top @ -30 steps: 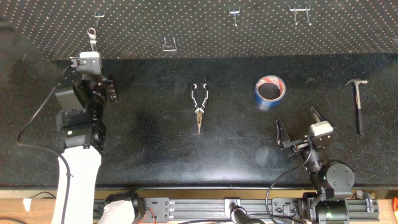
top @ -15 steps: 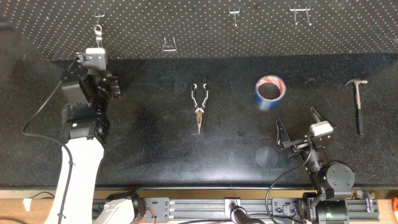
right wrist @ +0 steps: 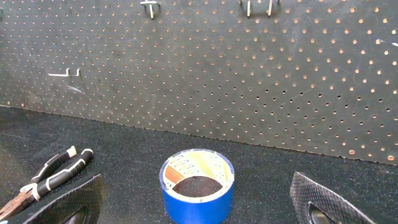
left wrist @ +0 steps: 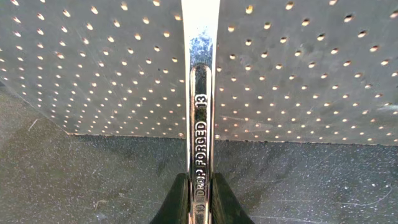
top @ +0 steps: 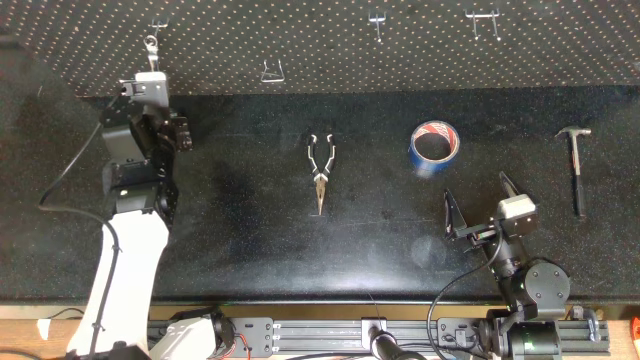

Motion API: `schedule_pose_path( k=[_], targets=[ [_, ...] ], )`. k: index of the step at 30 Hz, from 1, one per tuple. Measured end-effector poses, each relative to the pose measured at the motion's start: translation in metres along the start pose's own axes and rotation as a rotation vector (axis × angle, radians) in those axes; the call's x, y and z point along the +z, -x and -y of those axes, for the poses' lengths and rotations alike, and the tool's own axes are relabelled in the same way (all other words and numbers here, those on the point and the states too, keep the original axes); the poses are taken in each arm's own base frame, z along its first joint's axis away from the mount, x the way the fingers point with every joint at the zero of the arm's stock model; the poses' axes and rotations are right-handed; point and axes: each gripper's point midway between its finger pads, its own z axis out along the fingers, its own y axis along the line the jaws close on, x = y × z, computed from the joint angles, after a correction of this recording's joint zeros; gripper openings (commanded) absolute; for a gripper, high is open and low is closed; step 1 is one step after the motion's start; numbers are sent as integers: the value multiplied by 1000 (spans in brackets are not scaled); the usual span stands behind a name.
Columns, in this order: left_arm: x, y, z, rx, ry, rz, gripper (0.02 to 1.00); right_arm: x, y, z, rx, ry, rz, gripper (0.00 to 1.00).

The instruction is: Place Tools Onto Pegboard

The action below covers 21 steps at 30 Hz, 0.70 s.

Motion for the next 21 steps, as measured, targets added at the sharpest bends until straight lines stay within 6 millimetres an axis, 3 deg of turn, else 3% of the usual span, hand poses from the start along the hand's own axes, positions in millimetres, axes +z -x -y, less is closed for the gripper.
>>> schedule_pose_path(
  k=[2, 3, 4, 8, 13, 18, 21],
  targets=[
    [1, -1, 0, -1, 0, -2, 737, 0, 0, 0, 0, 0, 0, 976],
    [1, 0, 0, -7, 3, 1, 956, 0, 0, 0, 0, 0, 0, 976],
    [1, 1, 0, -5, 4, 3, 996, 0, 0, 0, 0, 0, 0, 976],
    [-3, 3, -1, -14, 6, 11, 996, 0, 0, 0, 0, 0, 0, 976],
    [-42, 14, -5, -28, 8, 41, 996, 0, 0, 0, 0, 0, 0, 976],
    [-66, -33, 9, -29, -64, -149, 996, 0, 0, 0, 0, 0, 0, 976],
    [-74, -59, 30, -44, -178, -254, 996, 0, 0, 0, 0, 0, 0, 976]
  ],
)
